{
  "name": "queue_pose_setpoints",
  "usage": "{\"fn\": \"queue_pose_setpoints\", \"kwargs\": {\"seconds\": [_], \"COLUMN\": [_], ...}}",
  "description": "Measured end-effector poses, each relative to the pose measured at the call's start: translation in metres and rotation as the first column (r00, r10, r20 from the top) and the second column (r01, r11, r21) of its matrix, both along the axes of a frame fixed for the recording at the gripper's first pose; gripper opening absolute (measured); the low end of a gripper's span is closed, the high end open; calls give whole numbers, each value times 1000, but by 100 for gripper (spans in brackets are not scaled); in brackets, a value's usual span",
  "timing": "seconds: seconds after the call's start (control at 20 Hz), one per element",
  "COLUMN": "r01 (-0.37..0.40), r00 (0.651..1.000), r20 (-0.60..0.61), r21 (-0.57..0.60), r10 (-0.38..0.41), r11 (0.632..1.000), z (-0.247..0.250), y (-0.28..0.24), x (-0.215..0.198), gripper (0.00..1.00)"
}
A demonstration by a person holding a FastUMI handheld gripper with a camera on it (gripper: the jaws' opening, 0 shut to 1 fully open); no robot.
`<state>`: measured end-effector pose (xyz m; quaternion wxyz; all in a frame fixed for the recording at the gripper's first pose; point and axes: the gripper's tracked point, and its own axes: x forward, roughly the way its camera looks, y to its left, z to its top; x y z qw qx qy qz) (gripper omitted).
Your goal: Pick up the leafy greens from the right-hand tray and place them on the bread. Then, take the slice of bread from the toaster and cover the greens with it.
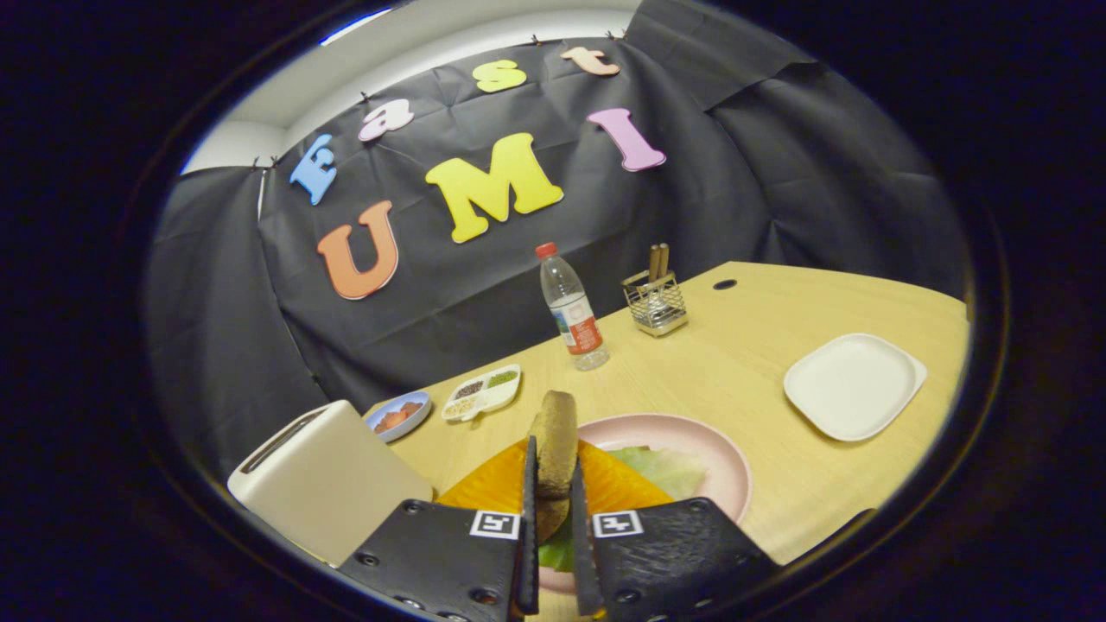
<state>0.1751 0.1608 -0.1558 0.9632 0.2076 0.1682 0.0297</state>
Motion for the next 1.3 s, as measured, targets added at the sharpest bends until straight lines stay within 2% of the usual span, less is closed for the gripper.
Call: {"fn": "queue_pose_setpoints", "kwargs": {"seconds": [0.05, 0.15, 0.2, 0.3, 0.4, 0.5, 0.65, 0.85, 1.0, 1.1, 1.25, 1.3], "r01": [4, 46, 62, 81, 95, 115, 130, 89, 92, 63, 53, 32], "r00": [1000, 999, 998, 997, 995, 993, 987, 976, 960, 954, 940, 933], "r20": [2, -6, -9, -11, 1, 42, 125, 216, 281, 298, 339, 354], "r21": [-11, -61, -73, -72, -88, -130, -237, -347, -323, -274, -245, -265], "r10": [-4, -47, -63, -82, -95, -110, -102, -13, 3, 22, 34, 67], "r11": [1000, 997, 995, 994, 992, 985, 963, 934, 942, 960, 968, 964], "z": [-1, -7, -10, -9, -6, 9, 42, 105, 158, 183, 207, 213], "y": [-6, -25, -32, -43, -54, -68, -85, -89, -95, -95, -98, -95], "x": [-1, -1, -2, -2, -5, -11, -20, -44, -62, -74, -91, -96], "gripper": [23, 39, 43, 43, 56, 60, 92, 96, 96, 96, 96, 96]}}
